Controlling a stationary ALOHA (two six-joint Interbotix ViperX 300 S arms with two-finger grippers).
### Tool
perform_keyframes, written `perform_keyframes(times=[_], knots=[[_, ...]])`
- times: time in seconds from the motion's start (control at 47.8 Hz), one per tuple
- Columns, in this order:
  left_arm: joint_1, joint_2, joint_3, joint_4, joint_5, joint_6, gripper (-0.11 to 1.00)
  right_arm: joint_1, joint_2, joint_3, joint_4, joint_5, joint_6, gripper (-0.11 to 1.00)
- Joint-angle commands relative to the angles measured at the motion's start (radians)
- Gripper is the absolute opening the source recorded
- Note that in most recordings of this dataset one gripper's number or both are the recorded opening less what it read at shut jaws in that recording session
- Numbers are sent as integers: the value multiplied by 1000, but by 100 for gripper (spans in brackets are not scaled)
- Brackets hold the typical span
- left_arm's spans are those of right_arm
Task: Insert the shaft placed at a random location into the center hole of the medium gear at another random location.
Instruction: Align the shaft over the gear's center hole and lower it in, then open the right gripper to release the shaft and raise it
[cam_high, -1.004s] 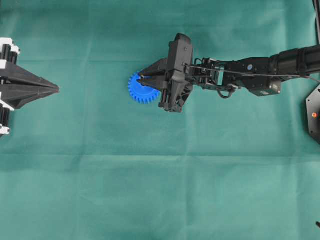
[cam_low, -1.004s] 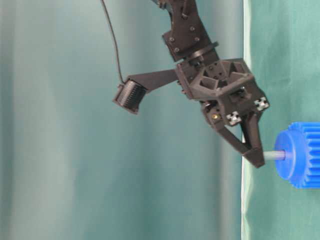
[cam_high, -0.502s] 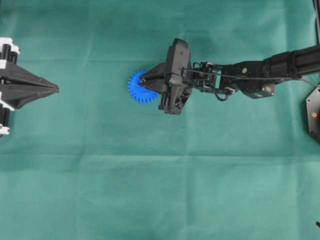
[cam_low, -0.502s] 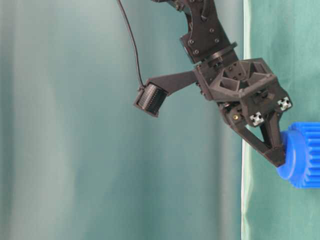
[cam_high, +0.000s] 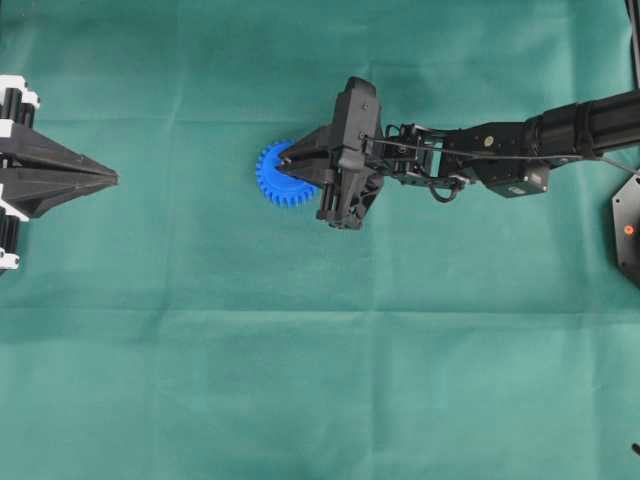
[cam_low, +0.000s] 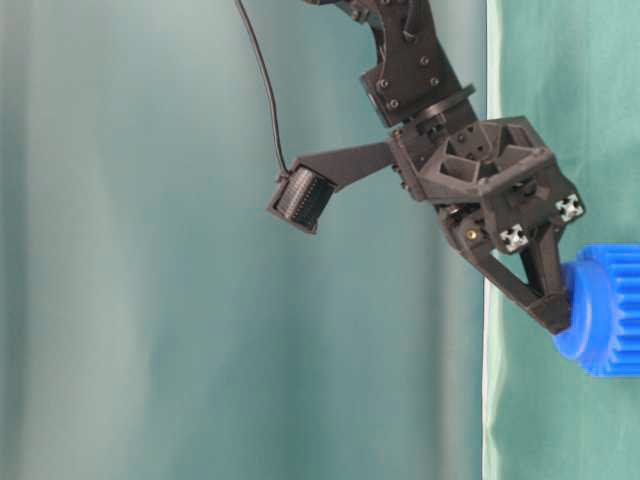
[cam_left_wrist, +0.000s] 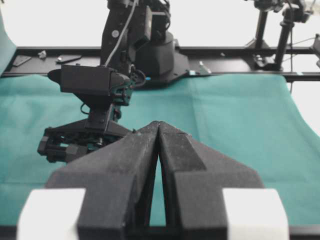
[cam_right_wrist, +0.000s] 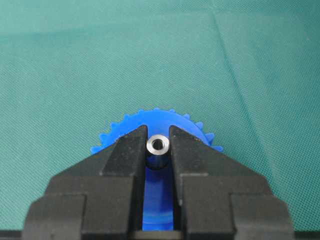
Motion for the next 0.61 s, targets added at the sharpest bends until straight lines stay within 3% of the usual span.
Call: perform_keyframes(times=[0.0, 0.125, 0.335, 0.397, 0.586], knots=[[-2, 9, -15, 2, -6, 2, 0, -3, -15, -11, 5, -8, -3, 14], [-2, 9, -15, 2, -6, 0, 0, -2, -15, -15, 3, -8, -2, 17], [-3, 9, -15, 2, -6, 0, 0, 6, -38, -14, 3, -6, -2, 77], [-2, 9, -15, 2, -6, 0, 0, 9, -58, -9, 3, -3, -2, 90], [-2, 9, -15, 2, -5, 2, 0, 11, -143, -3, 3, 46, -2, 86]])
